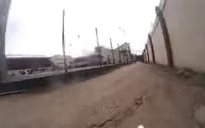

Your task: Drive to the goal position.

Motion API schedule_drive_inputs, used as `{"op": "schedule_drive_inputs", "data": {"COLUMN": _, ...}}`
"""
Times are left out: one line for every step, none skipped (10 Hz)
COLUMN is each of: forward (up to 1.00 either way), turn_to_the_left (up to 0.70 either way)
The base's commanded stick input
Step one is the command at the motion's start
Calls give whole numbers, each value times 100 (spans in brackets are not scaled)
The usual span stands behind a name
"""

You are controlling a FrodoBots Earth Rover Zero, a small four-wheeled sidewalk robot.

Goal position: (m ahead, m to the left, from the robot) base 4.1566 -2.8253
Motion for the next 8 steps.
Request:
{"op": "schedule_drive_inputs", "data": {"forward": 30, "turn_to_the_left": 0}}
{"op": "schedule_drive_inputs", "data": {"forward": 30, "turn_to_the_left": 0}}
{"op": "schedule_drive_inputs", "data": {"forward": 30, "turn_to_the_left": 0}}
{"op": "schedule_drive_inputs", "data": {"forward": 30, "turn_to_the_left": 0}}
{"op": "schedule_drive_inputs", "data": {"forward": 30, "turn_to_the_left": 0}}
{"op": "schedule_drive_inputs", "data": {"forward": 30, "turn_to_the_left": 0}}
{"op": "schedule_drive_inputs", "data": {"forward": 30, "turn_to_the_left": 0}}
{"op": "schedule_drive_inputs", "data": {"forward": 30, "turn_to_the_left": 0}}
